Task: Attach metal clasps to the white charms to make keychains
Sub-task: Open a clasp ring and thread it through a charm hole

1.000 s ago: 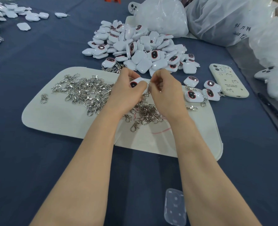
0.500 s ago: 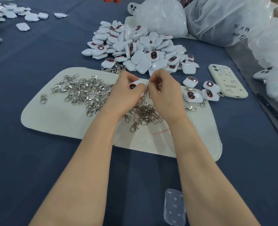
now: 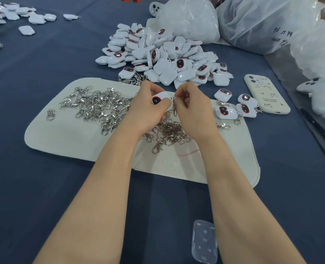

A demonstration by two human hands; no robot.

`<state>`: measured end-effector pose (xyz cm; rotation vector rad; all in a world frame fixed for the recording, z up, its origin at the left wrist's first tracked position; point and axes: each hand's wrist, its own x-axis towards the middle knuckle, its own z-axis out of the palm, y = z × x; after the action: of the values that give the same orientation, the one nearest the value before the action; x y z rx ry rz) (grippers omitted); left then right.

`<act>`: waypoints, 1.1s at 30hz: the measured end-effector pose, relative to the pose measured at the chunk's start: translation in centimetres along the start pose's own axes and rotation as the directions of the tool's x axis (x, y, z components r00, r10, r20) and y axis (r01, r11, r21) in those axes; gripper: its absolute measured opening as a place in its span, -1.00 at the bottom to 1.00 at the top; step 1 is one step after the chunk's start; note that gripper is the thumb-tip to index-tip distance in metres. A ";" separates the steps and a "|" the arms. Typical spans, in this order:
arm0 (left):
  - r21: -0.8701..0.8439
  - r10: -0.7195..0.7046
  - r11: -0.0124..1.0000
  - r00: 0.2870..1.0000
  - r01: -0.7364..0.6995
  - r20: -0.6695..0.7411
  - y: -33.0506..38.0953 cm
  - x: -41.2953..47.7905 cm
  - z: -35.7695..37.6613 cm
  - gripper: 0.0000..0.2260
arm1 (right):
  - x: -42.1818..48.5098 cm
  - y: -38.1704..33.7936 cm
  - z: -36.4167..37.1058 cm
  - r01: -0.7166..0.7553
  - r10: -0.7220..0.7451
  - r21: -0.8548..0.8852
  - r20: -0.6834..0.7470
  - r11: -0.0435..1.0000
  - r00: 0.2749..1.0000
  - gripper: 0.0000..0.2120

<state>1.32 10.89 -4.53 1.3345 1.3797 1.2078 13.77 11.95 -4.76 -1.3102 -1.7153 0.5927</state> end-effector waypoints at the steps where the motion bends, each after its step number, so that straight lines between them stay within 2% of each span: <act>1: 0.005 0.000 1.000 1.000 0.000 0.000 0.0 0.0 0.0 -0.84 | 0.0 0.0 0.0 0.001 -0.001 0.000 0.004 1.000 1.000 -0.87; 11: -0.037 -0.042 0.998 0.999 0.041 -0.021 0.3 -0.1 0.4 -0.86 | -0.1 -0.1 0.1 -0.017 0.017 0.005 0.013 1.000 1.000 -0.86; 21: -0.170 -0.102 0.980 0.995 0.102 0.012 0.3 -0.2 0.5 -0.87 | -0.2 -0.1 0.0 0.056 -0.053 -0.074 0.042 0.996 0.998 -0.85; 28: -0.136 -0.111 0.985 0.994 0.108 -0.014 0.1 0.0 0.2 -0.88 | -0.2 -0.3 -0.1 0.140 -0.134 -0.121 0.062 0.983 0.989 -0.82; 30: -0.195 -0.122 0.974 0.992 0.116 -0.018 0.2 0.0 0.1 -0.90 | -0.3 -0.5 -0.1 0.122 -0.119 -0.064 0.058 0.990 0.991 -0.81; 33: -0.355 -0.159 0.924 0.987 0.143 -0.018 0.8 -0.1 0.2 -0.91 | -0.4 -0.9 0.1 -0.024 0.020 0.136 0.028 0.990 0.999 -0.81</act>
<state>1.65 10.79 -3.83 0.9371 1.2027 1.3144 13.22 11.29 -4.23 -1.2311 -1.6533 0.7297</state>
